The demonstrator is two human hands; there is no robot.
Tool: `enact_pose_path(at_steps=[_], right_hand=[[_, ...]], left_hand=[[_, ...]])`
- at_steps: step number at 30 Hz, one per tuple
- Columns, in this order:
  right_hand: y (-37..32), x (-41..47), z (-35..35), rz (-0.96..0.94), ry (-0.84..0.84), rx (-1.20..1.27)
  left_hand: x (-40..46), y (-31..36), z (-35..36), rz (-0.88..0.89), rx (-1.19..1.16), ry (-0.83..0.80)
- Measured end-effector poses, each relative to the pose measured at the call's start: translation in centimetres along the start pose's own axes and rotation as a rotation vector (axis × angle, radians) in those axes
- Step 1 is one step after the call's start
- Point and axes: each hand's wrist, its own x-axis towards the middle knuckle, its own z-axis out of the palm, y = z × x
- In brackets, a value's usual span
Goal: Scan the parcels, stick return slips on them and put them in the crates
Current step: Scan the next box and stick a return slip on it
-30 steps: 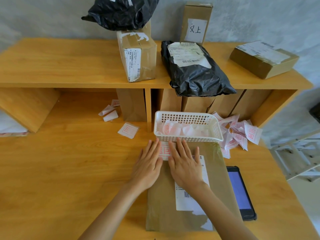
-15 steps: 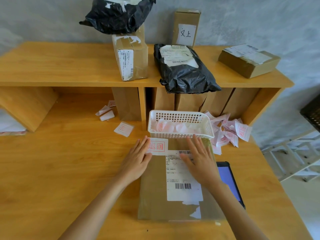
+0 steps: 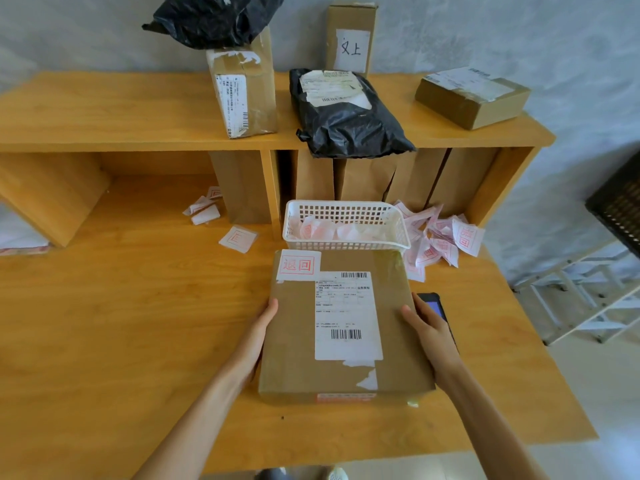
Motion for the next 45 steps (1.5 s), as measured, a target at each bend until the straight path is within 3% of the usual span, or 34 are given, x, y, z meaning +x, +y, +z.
enact_pose_path(at_steps=[8, 14, 18, 22, 26, 30, 35, 39, 45], right_hand=[[-1.4, -3.3, 1.2, -0.096, 0.076, 0.046], [-4.6, -8.8, 0.2, -0.206, 0.159, 0.136], [-7.0, -13.8, -2.5, -0.217, 0.206, 0.2], [-9.0, -18.8, -7.2, -0.3, 0.369, 0.249], [-10.8, -23.8, -12.9, -0.396, 0.519, 0.282], [-11.5, -28.6, -19.6, -0.473, 0.679, 0.325], [-12.4, -32.9, -27.7, -0.524, 0.798, 0.342], [-13.4, -35.7, -36.1, -0.558, 0.885, 0.332], [-14.5, -38.1, -48.6, -0.608, 0.945, 0.315]], left_hand=[[-1.1, 1.3, 0.1, 0.015, -0.081, -0.106], [-2.8, 5.6, 0.4, 0.179, -0.057, -0.277], [-4.6, 8.8, 4.2, 0.273, -0.035, -0.414], [-7.5, 10.6, 10.9, 0.278, -0.056, -0.537], [-10.6, 12.1, 18.7, 0.171, 0.001, -0.794], [-14.3, 12.9, 27.3, 0.261, 0.055, -0.952], [-17.8, 12.9, 38.2, 0.234, 0.083, -1.122], [-21.5, 13.3, 48.3, 0.312, 0.116, -1.252], [-25.7, 13.0, 61.9, 0.321, 0.155, -1.364]])
